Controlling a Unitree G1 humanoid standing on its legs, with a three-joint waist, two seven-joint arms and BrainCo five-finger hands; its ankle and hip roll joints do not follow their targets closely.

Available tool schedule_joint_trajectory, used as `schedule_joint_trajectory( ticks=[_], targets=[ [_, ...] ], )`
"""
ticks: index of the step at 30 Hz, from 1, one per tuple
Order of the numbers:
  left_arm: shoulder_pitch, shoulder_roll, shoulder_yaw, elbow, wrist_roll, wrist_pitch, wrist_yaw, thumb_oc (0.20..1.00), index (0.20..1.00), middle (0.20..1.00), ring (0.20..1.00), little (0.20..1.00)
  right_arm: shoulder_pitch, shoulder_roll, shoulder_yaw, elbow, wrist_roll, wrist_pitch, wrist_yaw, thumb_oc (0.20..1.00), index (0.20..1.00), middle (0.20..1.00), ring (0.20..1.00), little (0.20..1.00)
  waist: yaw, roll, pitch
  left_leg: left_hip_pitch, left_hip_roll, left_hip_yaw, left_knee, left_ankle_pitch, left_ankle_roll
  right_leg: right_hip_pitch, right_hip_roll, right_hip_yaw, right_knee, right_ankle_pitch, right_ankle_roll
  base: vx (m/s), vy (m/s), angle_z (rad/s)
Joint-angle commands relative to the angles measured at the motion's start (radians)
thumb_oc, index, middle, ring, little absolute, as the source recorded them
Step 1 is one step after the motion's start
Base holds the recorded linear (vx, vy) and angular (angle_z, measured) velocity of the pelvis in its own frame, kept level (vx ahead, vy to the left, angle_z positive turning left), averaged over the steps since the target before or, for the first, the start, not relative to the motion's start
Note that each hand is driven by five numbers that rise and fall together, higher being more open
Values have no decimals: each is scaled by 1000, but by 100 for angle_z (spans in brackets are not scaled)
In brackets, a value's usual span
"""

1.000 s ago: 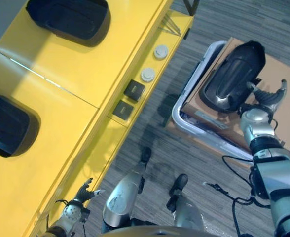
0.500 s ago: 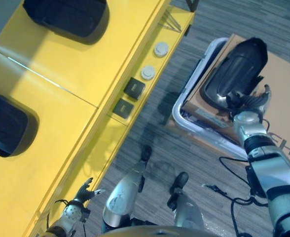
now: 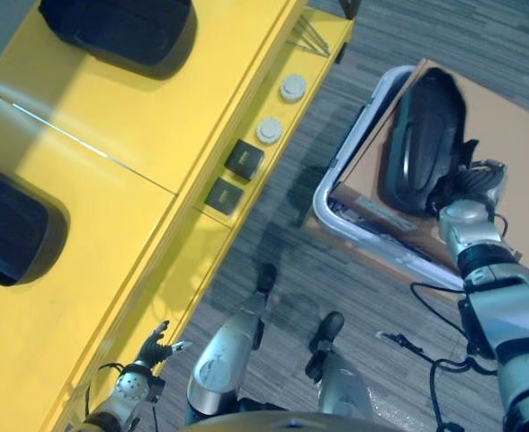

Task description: Move parts from the plastic box to the shelf.

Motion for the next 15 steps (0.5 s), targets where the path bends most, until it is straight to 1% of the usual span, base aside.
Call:
schedule_joint_trajectory(
  ticks=[1, 5, 8, 9, 10, 12, 15],
  targets=[
    [-9, 18, -14, -5, -18, -25, 15, 1000, 1000, 1000, 1000, 1000, 0, -17, 61, -31, 26, -3, 18, 200, 200, 200, 200, 200, 28, -9, -21, -12, 36, -3, 87, -168, -22, -89, -63, 15, 19, 6, 34, 0, 0, 0],
    [-7, 20, -18, -8, -14, -43, 20, 1000, 1000, 1000, 1000, 1000, -1, -15, 63, -34, 26, 4, 15, 200, 200, 200, 200, 200, 27, -7, -27, -2, 38, 0, 80, -167, -23, -79, -63, 14, 13, 7, 34, 0, 0, 0],
    [-8, 22, -20, -22, -20, -53, 14, 1000, 1000, 1000, 1000, 1000, 6, -10, 61, -31, 26, -13, 9, 200, 200, 200, 200, 200, 27, -7, -34, 11, 40, 3, 73, -167, -23, -65, -61, 11, 6, 6, 34, 0, 0, 0],
    [-8, 22, -20, -29, -22, -58, 13, 1000, 1000, 1000, 1000, 1000, 13, -7, 57, -35, 22, -24, 4, 200, 200, 200, 200, 200, 26, -8, -37, 17, 41, 4, 70, -167, -24, -59, -59, 9, 3, 6, 34, -24, -40, 1],
    [-8, 20, -19, -41, -25, -64, 10, 1000, 1000, 1000, 1000, 1000, 28, -4, 50, -52, 32, -49, -5, 200, 200, 200, 200, 200, 23, -12, -45, 28, 43, 7, 64, -169, -25, -46, -57, 7, -5, 6, 33, -21, -38, 1],
    [-3, 17, -16, -49, -23, -63, 9, 1000, 1000, 1000, 1000, 1000, 44, 0, 37, -74, 41, -66, -12, 200, 200, 200, 200, 200, 21, -16, -54, 42, 45, 8, 57, -171, -26, -31, -53, 4, -13, 4, 32, -5, -34, 2],
    [12, 13, 2, -64, -22, -60, -9, 1000, 1000, 1000, 1000, 1000, 100, 25, -22, -153, 114, -115, -25, 200, 200, 200, 200, 200, 13, -29, -81, 81, 53, 17, 48, -178, -28, 10, -43, 1, -31, 0, 29, 31, -42, 1]
  ],
)
